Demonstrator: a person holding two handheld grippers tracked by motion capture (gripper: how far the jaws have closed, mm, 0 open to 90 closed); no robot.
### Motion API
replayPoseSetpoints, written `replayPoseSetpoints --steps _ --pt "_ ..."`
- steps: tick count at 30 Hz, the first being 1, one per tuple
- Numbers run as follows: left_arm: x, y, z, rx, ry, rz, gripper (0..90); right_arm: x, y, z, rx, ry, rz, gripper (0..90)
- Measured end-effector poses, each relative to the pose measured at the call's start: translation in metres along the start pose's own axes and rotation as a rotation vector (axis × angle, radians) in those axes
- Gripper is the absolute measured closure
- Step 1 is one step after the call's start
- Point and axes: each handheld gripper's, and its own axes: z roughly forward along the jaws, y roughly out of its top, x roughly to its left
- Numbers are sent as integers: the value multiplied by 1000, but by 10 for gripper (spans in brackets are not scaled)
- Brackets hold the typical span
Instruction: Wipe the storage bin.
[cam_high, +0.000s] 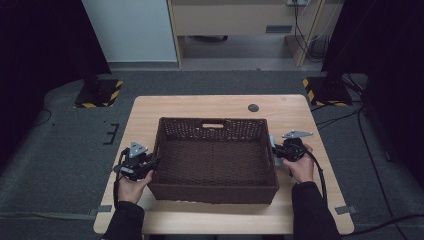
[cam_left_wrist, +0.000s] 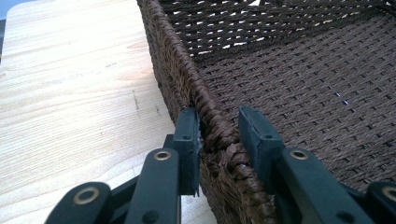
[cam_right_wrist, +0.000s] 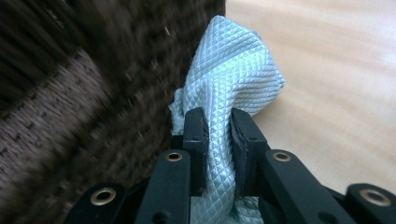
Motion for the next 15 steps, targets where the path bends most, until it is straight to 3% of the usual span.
replayPoseSetpoints --steps 3,6,9,11,13,15 --pt "0 0 0 -1 -1 -1 687 -1 -7 8 53 11 10 782" --pt "0 0 0 -1 -1 -2 687 1 -3 6 39 24 11 783" --pt "0 0 0 -1 -1 -2 687 3 9 -11 -78 31 12 785" --pt "0 0 0 -1 -1 -2 687 2 19 -28 -205 50 13 786" --pt "0 0 0 -1 -1 -2 687 3 25 -38 -271 52 4 787" --pt "0 0 0 -1 -1 -2 687 4 27 -45 -301 61 -5 787"
